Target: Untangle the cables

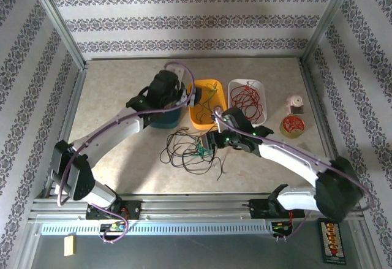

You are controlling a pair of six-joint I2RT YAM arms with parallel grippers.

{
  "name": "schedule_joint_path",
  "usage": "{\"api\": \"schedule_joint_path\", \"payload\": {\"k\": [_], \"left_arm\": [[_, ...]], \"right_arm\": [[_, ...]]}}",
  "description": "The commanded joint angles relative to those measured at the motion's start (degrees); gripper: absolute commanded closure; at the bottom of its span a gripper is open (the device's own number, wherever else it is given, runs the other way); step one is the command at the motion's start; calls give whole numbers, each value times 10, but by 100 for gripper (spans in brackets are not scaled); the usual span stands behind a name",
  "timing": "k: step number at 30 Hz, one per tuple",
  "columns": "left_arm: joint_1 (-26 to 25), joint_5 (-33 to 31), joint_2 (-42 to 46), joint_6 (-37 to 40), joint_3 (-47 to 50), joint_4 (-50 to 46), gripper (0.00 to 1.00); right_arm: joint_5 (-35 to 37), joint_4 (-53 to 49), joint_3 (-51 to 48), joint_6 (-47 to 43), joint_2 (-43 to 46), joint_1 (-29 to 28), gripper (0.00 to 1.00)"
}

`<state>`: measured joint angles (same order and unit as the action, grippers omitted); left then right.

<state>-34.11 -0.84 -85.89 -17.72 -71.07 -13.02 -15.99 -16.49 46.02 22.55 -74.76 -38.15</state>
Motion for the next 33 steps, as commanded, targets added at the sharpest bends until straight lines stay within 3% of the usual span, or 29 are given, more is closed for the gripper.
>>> {"api": "schedule_joint_path", "payload": {"k": [1,6,16,18,23,29,33], "left_arm": [[-3,81,21,-7,89,-71,6],[-4,123,47,10,171,-73,17],[-8,227,41,47,229,-50,17],[-10,232,36,51,231,-42,17],[-25,239,8,63,223,-22,17],[-49,249,-43,73,200,16,18],[-51,261,-76,63,207,68,33]], "right_arm": [[-16,-27,52,-32,-58,-12,41],[-11,-42,107,-39,-148,-17,45],[-39,-75,151,-50,-234,-18,63],[-38,-77,144,-51,-232,-18,69],[-38,-61,117,-44,-201,-5,100],[-113,8,80,-4,-111,32,100],[-152,34,59,26,-71,62,100]]}}
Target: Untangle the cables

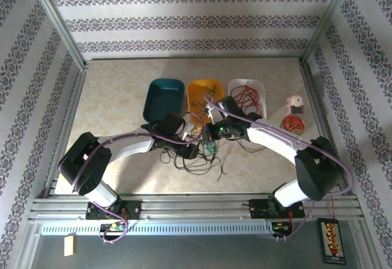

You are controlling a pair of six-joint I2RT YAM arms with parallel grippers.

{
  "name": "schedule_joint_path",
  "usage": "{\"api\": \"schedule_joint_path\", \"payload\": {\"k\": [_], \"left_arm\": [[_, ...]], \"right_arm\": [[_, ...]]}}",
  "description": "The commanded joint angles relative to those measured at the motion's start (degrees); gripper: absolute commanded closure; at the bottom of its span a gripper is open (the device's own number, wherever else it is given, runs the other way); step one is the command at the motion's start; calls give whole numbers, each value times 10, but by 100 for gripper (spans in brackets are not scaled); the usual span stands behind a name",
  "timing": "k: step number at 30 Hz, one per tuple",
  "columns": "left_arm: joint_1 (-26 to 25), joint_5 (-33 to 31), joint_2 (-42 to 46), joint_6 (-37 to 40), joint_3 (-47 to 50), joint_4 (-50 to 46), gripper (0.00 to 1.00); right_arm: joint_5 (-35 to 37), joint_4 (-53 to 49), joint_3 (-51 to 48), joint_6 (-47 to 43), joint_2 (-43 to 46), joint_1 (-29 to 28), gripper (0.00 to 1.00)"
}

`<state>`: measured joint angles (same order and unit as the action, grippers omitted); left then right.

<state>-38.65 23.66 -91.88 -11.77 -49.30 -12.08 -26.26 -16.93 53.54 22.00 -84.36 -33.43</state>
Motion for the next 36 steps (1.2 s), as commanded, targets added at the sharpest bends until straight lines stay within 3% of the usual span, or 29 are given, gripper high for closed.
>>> {"api": "schedule_joint_path", "payload": {"k": [1,5,7,11,15,16,18,19,20,25,31,33,35,36], "left_arm": [[-5,18,-26,-1,-6,74,40],[-5,-4,-56,-3,-10,73,82],[-5,-25,-55,-8,-4,71,98],[-4,-51,-37,-19,16,73,100],[-4,-60,-10,-26,31,72,100],[-4,-55,6,-27,38,81,94],[-4,-41,44,-29,52,107,40],[-4,-36,66,-30,57,120,28],[-5,-34,86,-30,59,130,24],[-12,19,132,4,31,135,19],[-40,82,87,46,-16,117,16],[-47,97,68,50,-26,123,19],[-54,117,46,56,-41,120,31],[-57,126,36,63,-50,114,32]], "right_arm": [[-56,46,-23,39,35,21,100],[-74,61,-50,66,78,49,100],[-71,66,-65,75,106,66,100],[-117,100,-103,128,152,122,100],[-114,76,-126,116,183,146,100],[-118,75,-132,117,189,151,100],[-126,77,-142,120,194,153,100],[-133,82,-146,124,195,153,100],[-139,85,-148,129,197,152,100],[-146,90,-139,139,201,151,100],[-157,94,-123,153,190,151,100],[-154,94,-120,156,190,151,100],[-149,93,-118,158,191,151,100],[-148,94,-117,160,191,151,100]]}}
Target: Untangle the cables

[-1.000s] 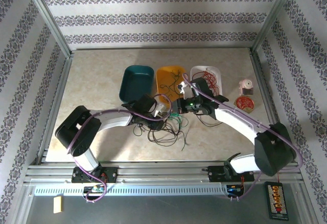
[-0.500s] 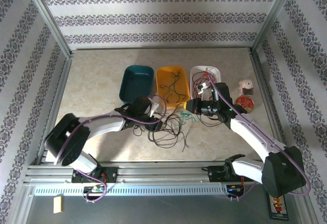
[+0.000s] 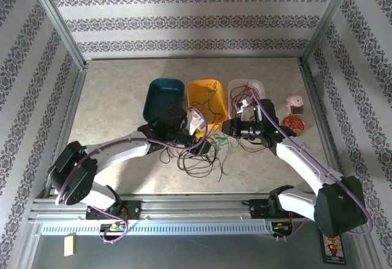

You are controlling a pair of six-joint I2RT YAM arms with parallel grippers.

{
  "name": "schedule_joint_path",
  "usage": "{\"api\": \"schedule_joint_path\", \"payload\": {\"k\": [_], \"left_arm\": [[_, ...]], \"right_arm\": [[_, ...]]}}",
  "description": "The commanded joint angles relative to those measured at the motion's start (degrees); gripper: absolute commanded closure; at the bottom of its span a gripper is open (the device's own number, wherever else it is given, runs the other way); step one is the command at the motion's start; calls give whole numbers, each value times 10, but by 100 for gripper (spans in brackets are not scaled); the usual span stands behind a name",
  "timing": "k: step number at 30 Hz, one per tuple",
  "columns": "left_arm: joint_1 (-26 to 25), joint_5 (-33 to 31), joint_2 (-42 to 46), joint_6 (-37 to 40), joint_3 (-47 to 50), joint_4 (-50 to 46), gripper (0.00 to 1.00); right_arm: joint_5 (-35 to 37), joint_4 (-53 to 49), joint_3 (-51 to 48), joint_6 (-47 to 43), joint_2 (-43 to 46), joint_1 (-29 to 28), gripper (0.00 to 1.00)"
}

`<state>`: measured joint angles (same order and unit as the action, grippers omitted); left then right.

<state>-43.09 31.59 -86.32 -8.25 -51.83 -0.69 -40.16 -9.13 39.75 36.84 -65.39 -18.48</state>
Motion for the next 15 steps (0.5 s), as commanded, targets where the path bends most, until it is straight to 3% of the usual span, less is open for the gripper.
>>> {"api": "schedule_joint_path", "payload": {"k": [1,5,9,15], "left_arm": [[-16,50,-31,37,-36,-14,32],[-21,58,-62,56,-56,-30,31],[-22,70,-93,65,-75,-44,37],[-23,84,-126,73,-97,-61,61]], "right_arm": [[-8,14,22,11,2,2,100],[-6,14,24,12,-2,2,100],[-1,17,24,15,-4,2,100],[11,21,26,20,0,4,100]]}}
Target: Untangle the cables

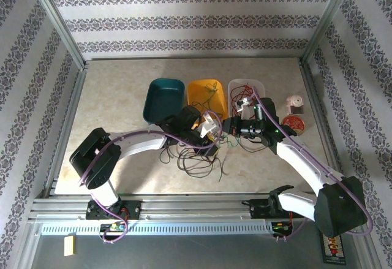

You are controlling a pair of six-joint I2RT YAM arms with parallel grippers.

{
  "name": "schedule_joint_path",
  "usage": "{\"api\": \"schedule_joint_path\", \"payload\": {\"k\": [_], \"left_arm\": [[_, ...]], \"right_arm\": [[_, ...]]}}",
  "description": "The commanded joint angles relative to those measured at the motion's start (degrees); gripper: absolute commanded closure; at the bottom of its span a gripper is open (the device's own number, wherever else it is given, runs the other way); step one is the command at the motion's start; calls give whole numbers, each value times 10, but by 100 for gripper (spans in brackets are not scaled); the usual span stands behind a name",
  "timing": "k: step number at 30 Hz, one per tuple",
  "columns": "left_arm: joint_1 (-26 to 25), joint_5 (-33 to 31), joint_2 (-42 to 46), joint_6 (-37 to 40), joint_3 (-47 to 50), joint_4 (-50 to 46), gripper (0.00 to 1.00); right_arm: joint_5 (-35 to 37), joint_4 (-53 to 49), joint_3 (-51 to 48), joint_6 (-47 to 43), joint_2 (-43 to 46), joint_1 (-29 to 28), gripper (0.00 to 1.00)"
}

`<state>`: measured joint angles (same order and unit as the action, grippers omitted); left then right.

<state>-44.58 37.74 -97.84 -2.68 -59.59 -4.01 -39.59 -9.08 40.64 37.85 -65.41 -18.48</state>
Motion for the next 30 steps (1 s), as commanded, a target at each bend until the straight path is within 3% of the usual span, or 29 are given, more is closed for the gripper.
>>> {"api": "schedule_joint_path", "payload": {"k": [1,4,8,10,24,30], "left_arm": [[-8,25,-12,19,-20,-31,62],[-8,21,-10,19,-13,-30,63],[-8,0,-7,16,-5,-25,94],[-8,-6,-5,11,3,-17,100],[16,-59,90,-46,113,62,100],[29,-105,170,-78,168,149,100]], "right_arm": [[7,21,17,10,0,4,100],[9,21,18,13,5,8,100],[11,21,15,15,5,11,100],[15,23,12,20,8,14,100],[55,38,-18,56,53,65,100],[85,38,17,32,8,39,100]]}}
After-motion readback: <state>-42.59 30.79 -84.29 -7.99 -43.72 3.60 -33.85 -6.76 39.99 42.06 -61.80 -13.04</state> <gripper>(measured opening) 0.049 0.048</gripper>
